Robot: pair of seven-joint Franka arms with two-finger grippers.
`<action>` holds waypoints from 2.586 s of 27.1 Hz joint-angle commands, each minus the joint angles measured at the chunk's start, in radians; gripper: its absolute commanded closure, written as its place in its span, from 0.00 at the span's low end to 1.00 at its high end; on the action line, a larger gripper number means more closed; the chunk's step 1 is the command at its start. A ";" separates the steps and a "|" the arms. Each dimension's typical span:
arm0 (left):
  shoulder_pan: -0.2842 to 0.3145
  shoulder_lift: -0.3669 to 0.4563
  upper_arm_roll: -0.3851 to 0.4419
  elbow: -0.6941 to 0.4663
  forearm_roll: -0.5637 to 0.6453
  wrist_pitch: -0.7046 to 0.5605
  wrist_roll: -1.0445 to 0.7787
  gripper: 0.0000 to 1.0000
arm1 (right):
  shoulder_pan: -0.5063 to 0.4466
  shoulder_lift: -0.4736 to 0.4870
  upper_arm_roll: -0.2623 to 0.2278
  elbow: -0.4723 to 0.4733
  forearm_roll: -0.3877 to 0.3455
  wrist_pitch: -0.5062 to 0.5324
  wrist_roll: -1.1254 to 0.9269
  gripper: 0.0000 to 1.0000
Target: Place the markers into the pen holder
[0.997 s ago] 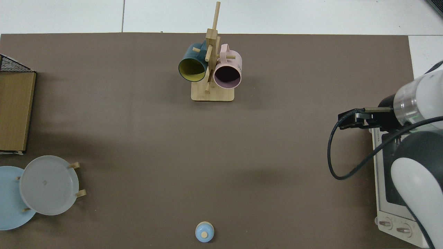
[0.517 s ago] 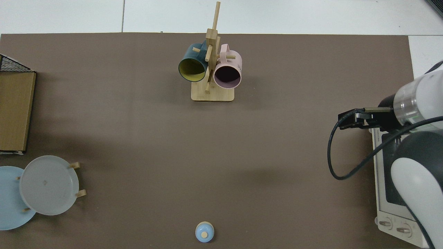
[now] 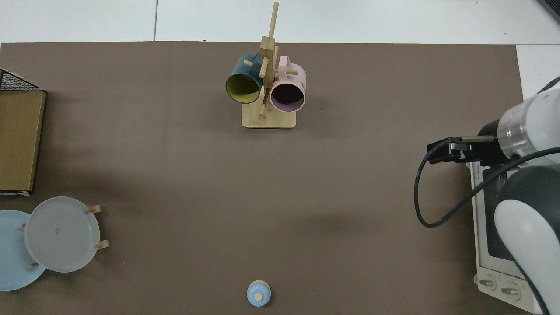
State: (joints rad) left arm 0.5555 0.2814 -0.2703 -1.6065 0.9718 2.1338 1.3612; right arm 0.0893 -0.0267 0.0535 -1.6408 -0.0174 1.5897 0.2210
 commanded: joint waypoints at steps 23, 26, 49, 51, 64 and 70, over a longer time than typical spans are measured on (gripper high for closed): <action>0.003 -0.013 -0.004 0.023 -0.124 -0.060 0.033 1.00 | -0.016 -0.005 0.009 -0.008 0.007 0.018 -0.023 0.01; -0.002 -0.013 -0.004 0.028 -0.123 -0.066 0.033 1.00 | -0.017 -0.005 0.009 -0.008 0.007 0.018 -0.023 0.01; -0.009 -0.142 -0.112 0.053 -0.275 -0.241 0.018 1.00 | -0.017 -0.005 0.009 -0.008 0.007 0.018 -0.023 0.01; -0.009 -0.154 -0.113 0.053 -0.301 -0.244 0.018 1.00 | -0.016 -0.007 0.009 -0.008 0.007 0.018 -0.023 0.01; -0.025 -0.200 -0.115 0.051 -0.433 -0.245 0.003 1.00 | -0.017 -0.005 0.009 -0.008 0.007 0.018 -0.023 0.01; -0.063 -0.205 -0.110 0.051 -0.469 -0.267 -0.017 1.00 | -0.017 -0.006 0.009 -0.008 0.007 0.018 -0.023 0.01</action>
State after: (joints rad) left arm 0.5365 0.0915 -0.3946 -1.5501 0.5410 1.8994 1.3730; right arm 0.0893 -0.0267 0.0535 -1.6407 -0.0174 1.5897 0.2210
